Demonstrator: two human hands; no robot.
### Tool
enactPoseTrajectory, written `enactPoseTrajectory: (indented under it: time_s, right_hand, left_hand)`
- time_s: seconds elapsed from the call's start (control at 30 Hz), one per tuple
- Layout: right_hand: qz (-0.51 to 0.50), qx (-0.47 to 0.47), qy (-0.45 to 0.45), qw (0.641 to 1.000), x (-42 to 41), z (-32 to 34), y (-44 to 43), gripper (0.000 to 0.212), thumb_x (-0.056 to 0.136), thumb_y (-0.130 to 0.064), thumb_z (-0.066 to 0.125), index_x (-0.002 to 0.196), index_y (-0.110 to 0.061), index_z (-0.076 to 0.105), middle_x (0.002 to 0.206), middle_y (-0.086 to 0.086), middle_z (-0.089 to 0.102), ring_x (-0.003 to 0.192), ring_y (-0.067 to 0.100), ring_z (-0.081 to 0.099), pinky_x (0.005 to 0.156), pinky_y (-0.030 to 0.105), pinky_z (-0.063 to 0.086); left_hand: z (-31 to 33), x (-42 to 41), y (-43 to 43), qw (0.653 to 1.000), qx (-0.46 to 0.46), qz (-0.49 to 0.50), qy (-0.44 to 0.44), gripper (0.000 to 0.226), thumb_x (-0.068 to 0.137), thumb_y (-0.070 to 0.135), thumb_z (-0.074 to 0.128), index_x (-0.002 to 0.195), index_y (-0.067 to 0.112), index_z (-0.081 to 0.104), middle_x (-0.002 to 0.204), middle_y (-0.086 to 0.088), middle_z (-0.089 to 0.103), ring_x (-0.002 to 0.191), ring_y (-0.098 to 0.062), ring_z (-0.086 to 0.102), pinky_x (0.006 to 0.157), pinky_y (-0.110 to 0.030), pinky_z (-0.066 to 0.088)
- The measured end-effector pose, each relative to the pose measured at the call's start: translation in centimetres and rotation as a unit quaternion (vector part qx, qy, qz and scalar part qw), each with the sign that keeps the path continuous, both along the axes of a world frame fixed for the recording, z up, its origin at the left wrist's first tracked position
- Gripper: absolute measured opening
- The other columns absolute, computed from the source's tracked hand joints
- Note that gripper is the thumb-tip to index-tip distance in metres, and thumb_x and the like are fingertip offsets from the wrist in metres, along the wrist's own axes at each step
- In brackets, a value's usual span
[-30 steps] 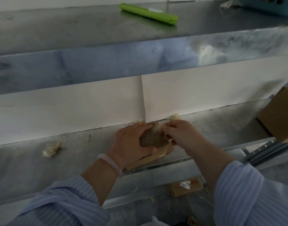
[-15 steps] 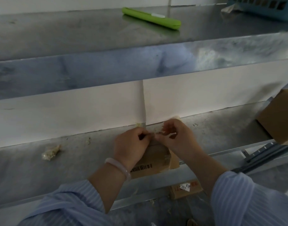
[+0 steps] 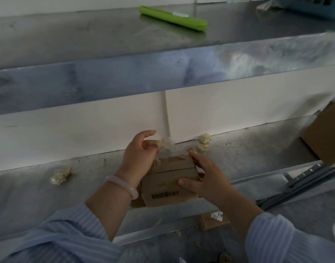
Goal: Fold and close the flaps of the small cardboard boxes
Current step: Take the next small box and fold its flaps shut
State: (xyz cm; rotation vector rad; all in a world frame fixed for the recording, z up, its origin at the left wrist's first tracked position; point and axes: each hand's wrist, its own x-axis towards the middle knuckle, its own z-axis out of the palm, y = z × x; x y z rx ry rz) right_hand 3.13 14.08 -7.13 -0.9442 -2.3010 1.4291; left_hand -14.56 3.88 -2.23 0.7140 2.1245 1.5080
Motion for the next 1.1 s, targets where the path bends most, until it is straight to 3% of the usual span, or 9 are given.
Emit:
enactPoseTrajectory:
  time_s: [0.1, 0.2, 0.33, 0.47, 0.6, 0.8, 0.9, 1.03, 1.1]
  right_hand:
    - [0.002, 0.023, -0.015, 1.000, -0.1, 0.1, 0.0, 0.101, 0.055, -0.066, 0.077, 0.143, -0.040, 0.034, 0.134, -0.014, 0.048, 0.123, 0.004, 0.047, 0.103, 0.035, 0.047]
    - [0.007, 0.039, -0.021, 0.999, -0.1, 0.3, 0.0, 0.099, 0.059, -0.061, 0.079, 0.144, -0.038, 0.034, 0.134, -0.014, 0.046, 0.122, 0.004, 0.047, 0.103, 0.034, 0.046]
    - [0.018, 0.059, -0.038, 0.997, -0.2, 0.9, -0.1, 0.098, 0.064, -0.054, 0.081, 0.146, -0.035, 0.032, 0.137, -0.012, 0.043, 0.117, 0.002, 0.046, 0.102, 0.025, 0.042]
    - [0.029, 0.071, -0.048, 0.996, -0.1, 1.1, -0.2, 0.097, 0.066, -0.055, 0.079, 0.147, -0.033, 0.030, 0.139, -0.012, 0.040, 0.117, 0.002, 0.044, 0.100, 0.021, 0.039]
    - [0.039, 0.127, -0.069, 0.989, -0.1, 1.2, -0.2, 0.097, 0.068, -0.058, 0.076, 0.148, -0.035, 0.026, 0.149, -0.011, 0.032, 0.133, 0.011, 0.037, 0.111, 0.036, 0.036]
    - [0.175, 0.381, -0.022, 0.908, -1.1, 0.6, -1.4, 0.073, 0.083, -0.063, 0.050, 0.146, -0.028, 0.039, 0.152, -0.005, 0.037, 0.144, 0.013, 0.022, 0.118, 0.043, 0.021]
    - [0.177, 0.392, -0.036, 0.902, -1.6, -0.3, -1.5, 0.070, 0.084, -0.069, 0.044, 0.143, -0.031, 0.044, 0.149, -0.002, 0.042, 0.142, 0.020, 0.031, 0.117, 0.046, 0.024]
    - [0.172, 0.381, -0.031, 0.908, -1.5, -0.7, -1.1, 0.069, 0.083, -0.070, 0.044, 0.143, -0.034, 0.043, 0.150, -0.004, 0.041, 0.142, 0.019, 0.029, 0.117, 0.043, 0.021]
    - [0.170, 0.376, -0.031, 0.910, -1.5, -0.7, -1.2, 0.069, 0.082, -0.069, 0.045, 0.142, -0.035, 0.044, 0.150, -0.005, 0.040, 0.142, 0.018, 0.028, 0.117, 0.043, 0.021]
  left_hand:
    - [-0.9, -1.1, -2.4, 0.978, 0.001, -0.058, 0.200, 0.033, 0.089, 0.010, 0.054, 0.098, 0.039, 0.068, 0.095, 0.019, 0.067, 0.092, 0.001, 0.062, 0.086, -0.022, 0.049]
    - [-1.9, -1.9, -4.8, 0.901, -0.066, -0.173, 0.391, 0.032, 0.083, 0.025, 0.046, 0.100, 0.031, 0.072, 0.096, 0.014, 0.060, 0.090, -0.008, 0.058, 0.079, -0.029, 0.050]
    - [-1.8, -1.8, -6.2, 0.876, -0.121, -0.242, 0.398, 0.039, 0.086, 0.042, 0.044, 0.111, 0.028, 0.070, 0.098, 0.010, 0.053, 0.084, -0.006, 0.055, 0.072, -0.028, 0.052]
    - [-1.0, -1.6, -6.9, 0.837, -0.193, -0.309, 0.408, 0.065, 0.083, 0.068, 0.033, 0.129, 0.030, 0.057, 0.115, 0.009, 0.045, 0.102, -0.008, 0.048, 0.087, -0.028, 0.046]
    - [-1.0, -0.7, -6.7, 0.894, -0.153, -0.252, 0.337, 0.048, 0.089, 0.057, 0.042, 0.118, 0.028, 0.066, 0.106, 0.010, 0.047, 0.096, -0.005, 0.049, 0.084, -0.019, 0.040]
    - [-0.9, 0.3, -5.7, 0.898, -0.164, -0.186, 0.364, 0.016, 0.084, 0.031, 0.067, 0.098, 0.025, 0.071, 0.092, 0.010, 0.052, 0.086, -0.010, 0.051, 0.077, -0.025, 0.042]
    - [-0.9, 0.3, -5.4, 0.909, -0.155, -0.153, 0.354, 0.002, 0.087, 0.024, 0.063, 0.085, 0.023, 0.063, 0.087, 0.010, 0.057, 0.081, -0.008, 0.052, 0.075, -0.027, 0.045]
    - [-1.8, -1.1, -6.4, 0.981, -0.093, 0.032, 0.167, 0.016, 0.086, 0.017, 0.065, 0.075, 0.026, 0.056, 0.076, 0.008, 0.063, 0.072, -0.011, 0.062, 0.069, -0.031, 0.051]
    - [-2.1, -1.5, -7.4, 0.975, -0.072, 0.071, 0.195, 0.020, 0.082, 0.011, 0.068, 0.076, 0.026, 0.055, 0.077, 0.008, 0.062, 0.072, -0.010, 0.061, 0.067, -0.027, 0.049]
